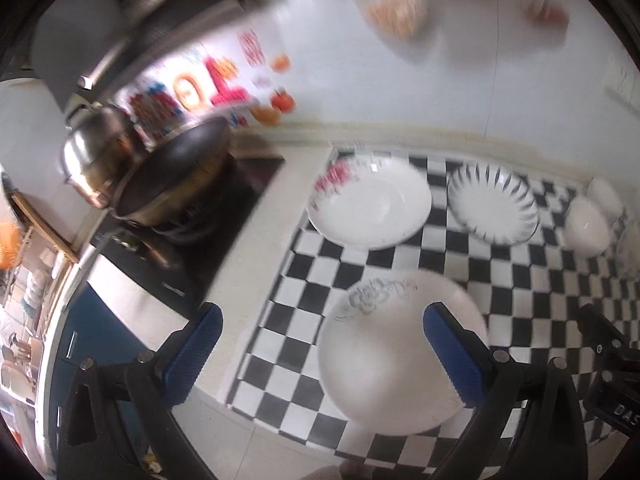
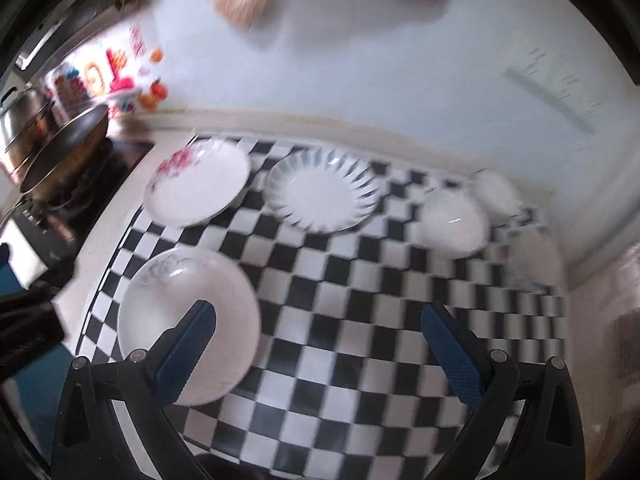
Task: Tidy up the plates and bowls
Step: 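Reach the right gripper to the grey-flower plate and grip its rim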
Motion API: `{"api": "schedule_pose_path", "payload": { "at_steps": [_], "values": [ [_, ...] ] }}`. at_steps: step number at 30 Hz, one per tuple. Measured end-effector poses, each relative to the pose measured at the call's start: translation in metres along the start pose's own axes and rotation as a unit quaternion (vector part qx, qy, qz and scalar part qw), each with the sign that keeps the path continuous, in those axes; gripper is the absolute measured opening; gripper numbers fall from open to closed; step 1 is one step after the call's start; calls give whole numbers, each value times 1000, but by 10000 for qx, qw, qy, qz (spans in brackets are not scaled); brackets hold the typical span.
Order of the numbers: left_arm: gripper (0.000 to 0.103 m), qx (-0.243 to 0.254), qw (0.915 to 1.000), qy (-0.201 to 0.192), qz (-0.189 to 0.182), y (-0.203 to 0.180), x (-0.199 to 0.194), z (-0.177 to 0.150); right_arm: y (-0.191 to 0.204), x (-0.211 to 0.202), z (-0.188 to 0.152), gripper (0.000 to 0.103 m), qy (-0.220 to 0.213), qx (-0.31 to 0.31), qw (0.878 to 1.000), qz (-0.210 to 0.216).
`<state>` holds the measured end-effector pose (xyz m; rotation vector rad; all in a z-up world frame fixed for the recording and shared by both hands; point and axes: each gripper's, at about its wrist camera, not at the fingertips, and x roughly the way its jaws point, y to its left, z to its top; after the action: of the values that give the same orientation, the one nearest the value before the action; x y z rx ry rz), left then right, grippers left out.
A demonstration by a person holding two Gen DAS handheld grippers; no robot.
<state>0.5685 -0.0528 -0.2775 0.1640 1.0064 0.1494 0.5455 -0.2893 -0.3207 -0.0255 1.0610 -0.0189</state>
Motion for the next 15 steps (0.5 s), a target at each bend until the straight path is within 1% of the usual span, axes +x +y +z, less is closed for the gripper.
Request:
{"api": "schedule_pose_path", "payload": {
  "at_steps": [4,5,7,8,9,11,14,15],
  "values": [
    [101,215,9981,565,-71,-13,53,-3,12,55,-3,103,436,-208,9985,250],
    [97,226,9969,742,-109,-13,66,-5,15,65,-5,103,553,-202,9975,388],
    [89,216,9931,1119,-295,-12,90,-8,19,88,-7,103,797,-128,9947,642],
    [80,209,9916,1235,-316,-12,99,-9,21,96,-9,103,903,-84,9929,764],
    [73,199,9895,1375,-404,-10,109,-10,24,107,-11,103,1079,-3,9898,925],
    [70,171,9862,1565,-511,-7,124,-12,26,125,-13,103,1352,162,9838,1168],
    [69,13,9798,1831,-809,1,146,-12,30,150,-16,102,1740,433,9729,1461],
    [67,-36,9761,1944,-974,5,155,-13,32,157,-17,102,1860,491,9701,1483]
  ]
}}
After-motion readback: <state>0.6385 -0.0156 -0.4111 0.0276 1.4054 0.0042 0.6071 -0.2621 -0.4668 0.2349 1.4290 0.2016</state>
